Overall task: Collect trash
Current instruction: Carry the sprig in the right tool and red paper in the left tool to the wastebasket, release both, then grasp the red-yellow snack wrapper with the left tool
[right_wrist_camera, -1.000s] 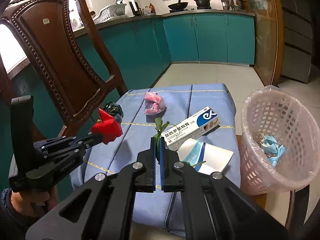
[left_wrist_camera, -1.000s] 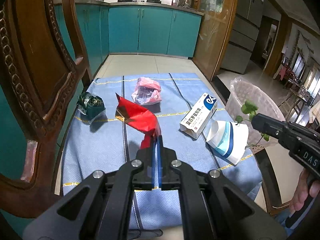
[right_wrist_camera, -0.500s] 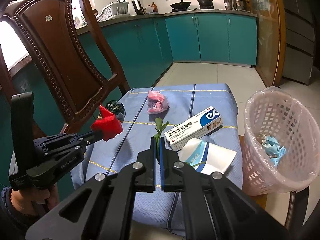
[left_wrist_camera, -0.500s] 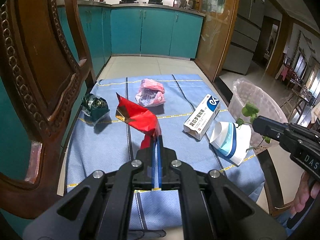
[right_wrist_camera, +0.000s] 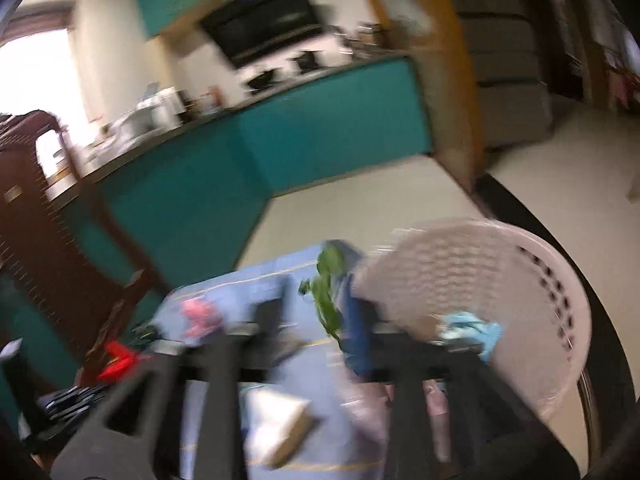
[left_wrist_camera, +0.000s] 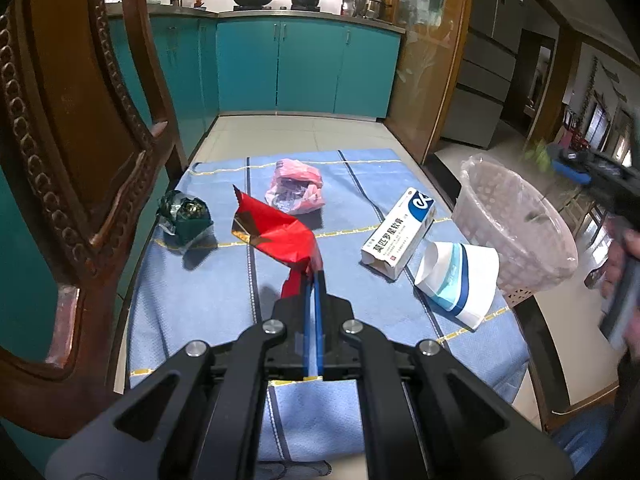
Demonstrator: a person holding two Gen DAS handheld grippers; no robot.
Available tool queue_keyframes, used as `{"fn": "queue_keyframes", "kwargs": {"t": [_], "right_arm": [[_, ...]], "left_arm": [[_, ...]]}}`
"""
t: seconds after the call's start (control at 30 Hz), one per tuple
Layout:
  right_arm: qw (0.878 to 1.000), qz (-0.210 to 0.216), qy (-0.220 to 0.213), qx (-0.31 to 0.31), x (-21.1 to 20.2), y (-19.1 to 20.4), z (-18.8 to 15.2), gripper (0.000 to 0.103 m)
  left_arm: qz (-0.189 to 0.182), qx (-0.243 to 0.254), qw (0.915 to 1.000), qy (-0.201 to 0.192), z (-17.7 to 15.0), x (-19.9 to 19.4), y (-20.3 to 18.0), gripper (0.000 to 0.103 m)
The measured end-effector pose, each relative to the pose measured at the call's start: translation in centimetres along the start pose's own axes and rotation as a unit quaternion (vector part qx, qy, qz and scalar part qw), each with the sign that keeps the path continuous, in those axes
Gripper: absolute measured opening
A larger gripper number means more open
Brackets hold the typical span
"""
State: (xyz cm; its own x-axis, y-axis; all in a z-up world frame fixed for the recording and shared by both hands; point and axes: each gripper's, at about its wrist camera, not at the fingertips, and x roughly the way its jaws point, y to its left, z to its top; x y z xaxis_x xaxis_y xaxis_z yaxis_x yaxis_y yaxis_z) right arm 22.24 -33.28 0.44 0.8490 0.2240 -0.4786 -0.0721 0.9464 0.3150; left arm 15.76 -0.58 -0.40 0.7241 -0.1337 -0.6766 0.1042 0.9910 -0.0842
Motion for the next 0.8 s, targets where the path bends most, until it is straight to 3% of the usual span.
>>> {"fn": "queue_keyframes", "kwargs": {"t": [0.03, 0.1, 0.17, 0.27, 0.37, 0.47, 0.63, 0.7, 0.73, 0.77, 0.8], "right_arm": [[0.999, -0.015, 0.016, 0.03, 0.9, -1.9, -0.2, 0.069], [0.995, -0.023, 0.031, 0.091, 0.8, -4.5, -0.2, 0.069], [0.993, 0.004, 0.004, 0.118, -1.4, -5.2, 0.2, 0.072], [0.992, -0.002, -0.054, 0.11, -5.2, -4.7, 0.4, 0.084], [0.993, -0.022, -0.095, 0.072, -7.4, -3.4, 0.6, 0.085], [0.989, -0.061, -0.133, 0.037, -8.5, -2.9, 1.2, 0.085], [0.976, -0.08, -0.169, 0.109, -10.0, -5.7, 0.9, 0.085], [0.971, -0.085, -0.182, 0.126, -10.9, -6.8, 1.0, 0.085], [0.97, -0.085, -0.184, 0.131, -11.1, -7.0, 1.0, 0.085], [0.97, -0.083, -0.185, 0.135, -11.3, -7.3, 1.0, 0.085], [0.97, -0.083, -0.185, 0.136, -11.3, -7.5, 1.0, 0.085]], "left_arm": [[-0.001, 0.003, 1.0, -0.001, 0.0, 0.0, -0.2, 0.003], [-0.002, 0.01, 0.9999, -0.002, -0.1, 0.0, -0.7, 0.003], [-0.004, 0.019, 0.9998, -0.003, -0.2, 0.0, -1.2, 0.003], [-0.012, 0.029, 0.9995, -0.008, 0.1, -0.2, -2.3, 0.003], [-0.029, 0.047, 0.9983, -0.017, 1.3, -0.4, -4.8, 0.003], [-0.059, 0.079, 0.9947, -0.029, 3.7, -0.3, -10.0, 0.003], [-0.128, 0.117, 0.9823, -0.07, 8.6, 0.0, -19.6, 0.003], [-0.149, 0.121, 0.9778, -0.083, 10.5, 0.9, -23.0, 0.019], [-0.156, 0.122, 0.9763, -0.087, 11.2, 1.5, -24.2, 0.054], [-0.152, 0.114, 0.9774, -0.092, 11.8, 2.3, -25.1, 0.082], [-0.149, 0.106, 0.9785, -0.097, 11.9, 2.7, -25.3, 0.087]]}}
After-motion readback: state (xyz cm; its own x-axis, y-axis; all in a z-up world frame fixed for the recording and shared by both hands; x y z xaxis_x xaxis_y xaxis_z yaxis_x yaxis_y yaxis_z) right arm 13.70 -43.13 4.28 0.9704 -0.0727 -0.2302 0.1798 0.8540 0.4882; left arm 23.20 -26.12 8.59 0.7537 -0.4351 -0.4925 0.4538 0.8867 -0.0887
